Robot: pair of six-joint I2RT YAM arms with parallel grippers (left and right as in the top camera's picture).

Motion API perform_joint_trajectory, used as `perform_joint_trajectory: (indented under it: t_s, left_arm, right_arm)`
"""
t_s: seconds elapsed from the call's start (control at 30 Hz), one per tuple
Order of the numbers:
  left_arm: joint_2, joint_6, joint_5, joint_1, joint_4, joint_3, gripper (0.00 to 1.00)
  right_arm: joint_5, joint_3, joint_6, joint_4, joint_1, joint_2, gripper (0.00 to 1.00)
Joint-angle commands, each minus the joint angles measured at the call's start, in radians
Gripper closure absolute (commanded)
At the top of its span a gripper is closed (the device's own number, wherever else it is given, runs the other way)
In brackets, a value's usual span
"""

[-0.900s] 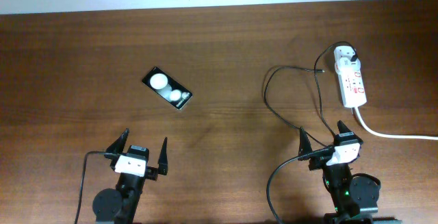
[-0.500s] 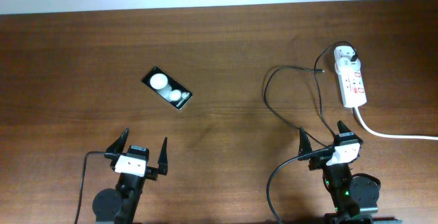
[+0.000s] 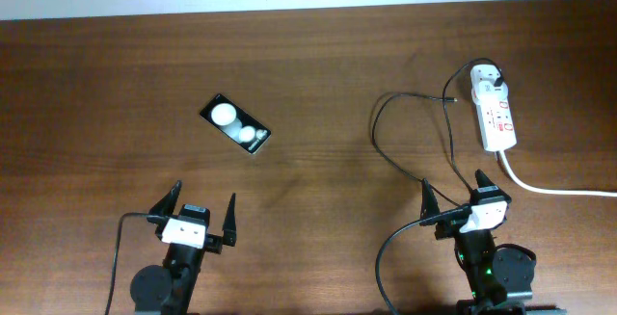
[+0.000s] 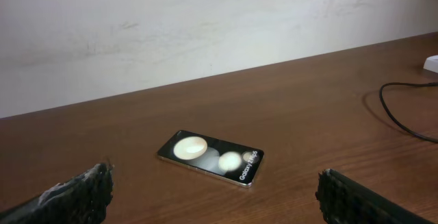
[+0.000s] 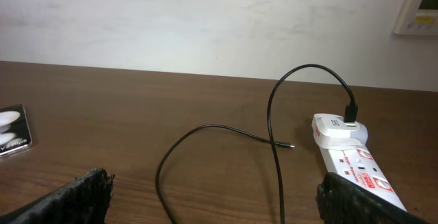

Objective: Plug charger to phone and switch on socket

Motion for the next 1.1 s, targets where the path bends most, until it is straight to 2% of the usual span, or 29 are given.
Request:
perform_joint_trajectory:
  t_s: [0.0,0.77,0.83,0.9,1.0,1.07]
  left_arm:
    - [-0.004,0.016,0.014,0.003,0.002,-0.007,0.01]
    - [-0.004,0.016,0.012,0.003,0.003,-0.007,0.01]
    - [-0.004,0.016,-0.067,0.003,0.021,-0.007,0.01]
    - [-0.004,0.016,-0.072,0.003,0.015,-0.007,0.01]
    - [-0.004,0.016,-0.064,0.002,0.147,-0.007,0.01]
    - [-0.004,0.016,0.035,0.002,0.185,-0.007,0.01]
  right_arm:
    - [-0.005,-0.008,-0.006,0.000,-0.007,-0.005,0.01]
    - [-0.005,-0.008,-0.006,0.000,-0.007,-0.005,0.01]
    - [-0.006,-0.008,-0.006,0.000,-0.007,-0.005,0.01]
    - [-0.005,-0.008,-0.006,0.000,-0.007,-0.005,0.01]
    - [-0.006,-0.008,-0.006,0.000,-0.007,-0.005,0.01]
    - [-0.005,-0.008,-0.006,0.000,-0.007,-0.005,0.01]
